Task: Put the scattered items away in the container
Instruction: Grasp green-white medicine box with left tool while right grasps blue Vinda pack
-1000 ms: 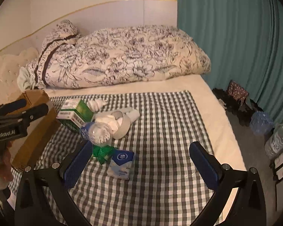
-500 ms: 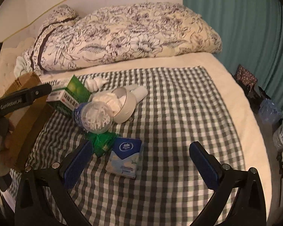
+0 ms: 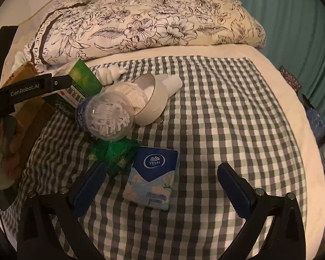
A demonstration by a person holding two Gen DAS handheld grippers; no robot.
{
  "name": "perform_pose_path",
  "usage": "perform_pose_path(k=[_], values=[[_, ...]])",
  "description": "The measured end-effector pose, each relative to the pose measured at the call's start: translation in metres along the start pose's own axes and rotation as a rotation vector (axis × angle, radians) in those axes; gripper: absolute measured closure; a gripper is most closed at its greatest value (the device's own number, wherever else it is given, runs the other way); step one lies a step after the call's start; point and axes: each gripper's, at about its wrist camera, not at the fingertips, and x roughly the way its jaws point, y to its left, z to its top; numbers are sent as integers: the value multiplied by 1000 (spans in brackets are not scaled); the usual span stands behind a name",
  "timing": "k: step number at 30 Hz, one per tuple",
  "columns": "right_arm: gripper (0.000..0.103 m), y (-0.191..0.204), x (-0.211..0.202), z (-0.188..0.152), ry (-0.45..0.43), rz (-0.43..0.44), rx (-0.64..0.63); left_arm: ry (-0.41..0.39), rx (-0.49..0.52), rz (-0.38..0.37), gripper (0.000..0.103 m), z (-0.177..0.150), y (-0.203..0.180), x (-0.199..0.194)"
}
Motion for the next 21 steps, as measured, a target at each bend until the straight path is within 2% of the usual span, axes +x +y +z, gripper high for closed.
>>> perform_pose_path(k=[12,15,21], values=[[0,2,42,-8,90,-35,11,49,-34,-12,1,-5,6,34],[0,-1,48,-12,106,-46,9,42,-33,-25,20,-7,4,35],[2,-6,45,-14,85,-34,20,42,-60,-42,23,-4,6,30]])
